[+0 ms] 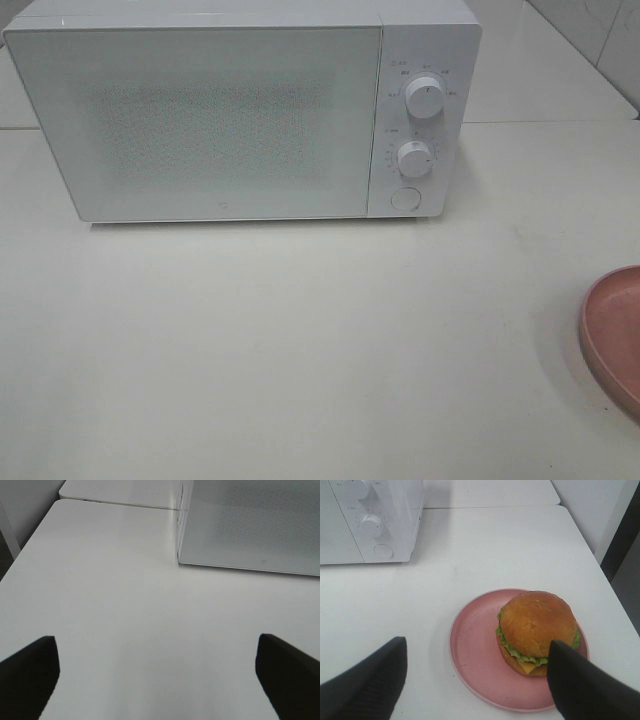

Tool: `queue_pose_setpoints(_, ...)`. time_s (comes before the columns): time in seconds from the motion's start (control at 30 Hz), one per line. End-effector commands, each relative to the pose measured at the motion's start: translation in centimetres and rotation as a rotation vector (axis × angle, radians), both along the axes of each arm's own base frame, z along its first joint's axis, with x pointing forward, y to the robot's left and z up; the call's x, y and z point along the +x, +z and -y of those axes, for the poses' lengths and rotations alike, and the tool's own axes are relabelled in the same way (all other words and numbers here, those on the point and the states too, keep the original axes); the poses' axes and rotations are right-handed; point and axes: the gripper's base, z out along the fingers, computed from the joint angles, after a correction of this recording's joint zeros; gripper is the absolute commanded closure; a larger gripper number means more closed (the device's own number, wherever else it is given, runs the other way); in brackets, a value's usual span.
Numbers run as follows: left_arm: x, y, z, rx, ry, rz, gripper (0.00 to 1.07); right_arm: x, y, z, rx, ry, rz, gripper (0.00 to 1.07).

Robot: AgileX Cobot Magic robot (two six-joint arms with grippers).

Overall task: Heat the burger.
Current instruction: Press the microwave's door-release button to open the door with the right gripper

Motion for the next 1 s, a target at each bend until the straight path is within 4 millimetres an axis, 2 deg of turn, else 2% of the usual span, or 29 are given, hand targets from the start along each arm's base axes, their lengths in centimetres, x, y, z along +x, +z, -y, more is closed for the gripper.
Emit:
queue_pose_setpoints(0.03, -0.3, -0.1, 0.0, -0.001, -0.002, 0.029, 0.07, -0.3, 0.0, 0.0, 0.004, -0.008, 0.037, 0.32)
queue_pose_setpoints(0.53, -0.3, -0.1, 0.0, -0.001, -0.002, 0.029, 0.07, -0.2, 0.1, 0.0, 0.003, -0.008, 0.031, 0.32)
queue_pose_setpoints(0.83, -0.3, -0.1, 0.0, -0.001, -0.002, 0.029, 0.07, 1.5, 1.8, -0.1, 0.012, -0.014, -0.031, 0.32)
queue_pose_setpoints(1.0, -0.3, -0.1, 0.0, -0.001, -0.002, 0.029, 0.07, 2.6, 2.1, -0.1, 0.01, -0.013, -0.045, 0.32)
